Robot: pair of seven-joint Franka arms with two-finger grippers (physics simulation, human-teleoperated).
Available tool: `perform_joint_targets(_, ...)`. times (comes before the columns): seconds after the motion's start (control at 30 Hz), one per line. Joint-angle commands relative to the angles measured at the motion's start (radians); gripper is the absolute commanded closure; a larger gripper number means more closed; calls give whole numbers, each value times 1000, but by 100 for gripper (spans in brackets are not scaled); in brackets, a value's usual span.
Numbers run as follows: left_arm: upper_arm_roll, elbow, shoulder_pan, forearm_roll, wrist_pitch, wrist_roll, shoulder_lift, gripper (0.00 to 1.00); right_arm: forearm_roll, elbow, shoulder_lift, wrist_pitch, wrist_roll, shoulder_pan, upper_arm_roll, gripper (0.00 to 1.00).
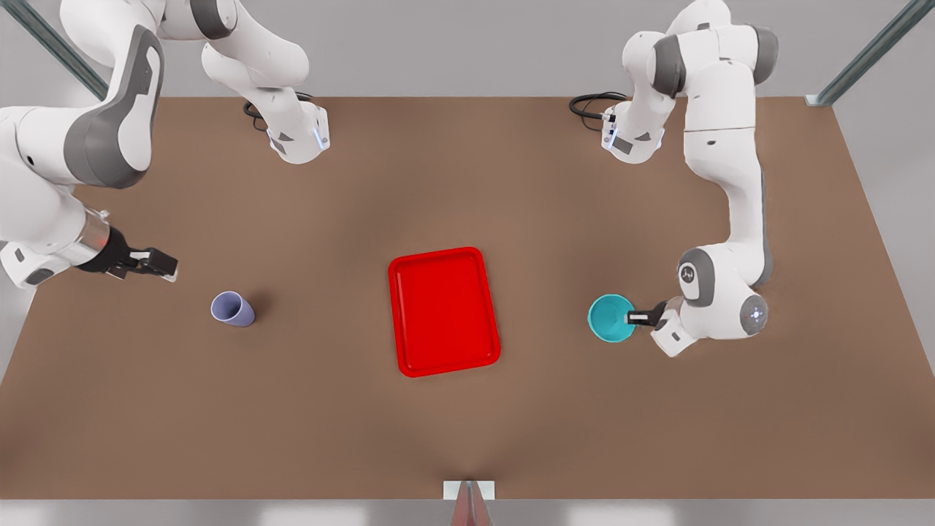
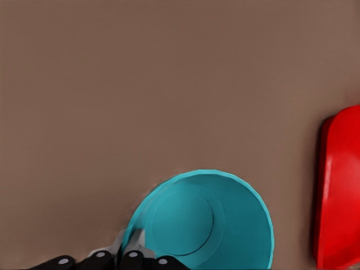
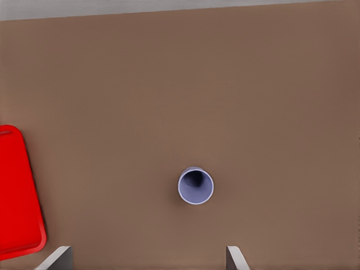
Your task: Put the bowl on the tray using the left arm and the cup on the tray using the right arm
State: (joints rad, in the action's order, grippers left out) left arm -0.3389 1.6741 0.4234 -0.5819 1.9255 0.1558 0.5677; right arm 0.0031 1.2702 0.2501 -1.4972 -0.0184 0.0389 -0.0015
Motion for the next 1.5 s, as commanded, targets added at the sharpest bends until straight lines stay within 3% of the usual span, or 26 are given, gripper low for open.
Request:
perform_joint_targets(0.0,14,-16,0,-67,0,-22,4,79,0,0,0,0,0,1,0,0)
perform_joint_targets(0.17,31,-59,207,-193,135,-344,41,79,-2,1,-5,6,-6,-4,1,0)
perform_joint_targets(0.27,32,-195,279,-216,155,-545,135,79,-2,9,-11,9,-6,-11,3,0)
perform_joint_targets(0.63,162,-237,318,-216,359,-736,225,79,-32,63,92,-81,28,-40,9,0)
perform_joint_targets(0.7,164,-237,318,-217,382,-743,239,79,-35,156,90,-86,15,-45,8,0)
perform_joint_targets(0.77,164,-243,318,-216,386,-742,255,79,-25,334,41,-241,17,-28,5,0)
perform_joint_targets(0.83,162,-244,318,-216,412,-739,278,79,-21,368,46,-271,28,-16,5,0)
perform_joint_targets(0.9,162,-244,316,-214,423,-734,281,78,-20,534,-2,-446,72,1,3,0)
perform_joint_targets(0.93,162,-244,316,-213,423,-723,284,70,-18,598,-18,-495,74,16,3,0)
perform_joint_targets(0.97,162,-244,308,-208,423,-719,287,44,-17,623,-20,-512,74,32,3,0)
perform_joint_targets(1.0,162,-246,308,-202,423,-719,285,0,-2,637,-15,-515,74,39,2,0)
perform_joint_targets(1.17,133,-246,307,-196,405,-697,262,0,25,678,23,-618,187,44,-52,0)
perform_joint_targets(1.3,12,-323,295,-156,182,-642,248,0,26,742,32,-699,187,44,-71,0)
perform_joint_targets(1.43,-275,-409,287,-101,-161,-487,227,0,26,805,44,-781,210,58,-72,0)
perform_joint_targets(1.47,-322,-409,285,0,-227,-383,202,0,26,805,47,-785,210,56,-72,0)
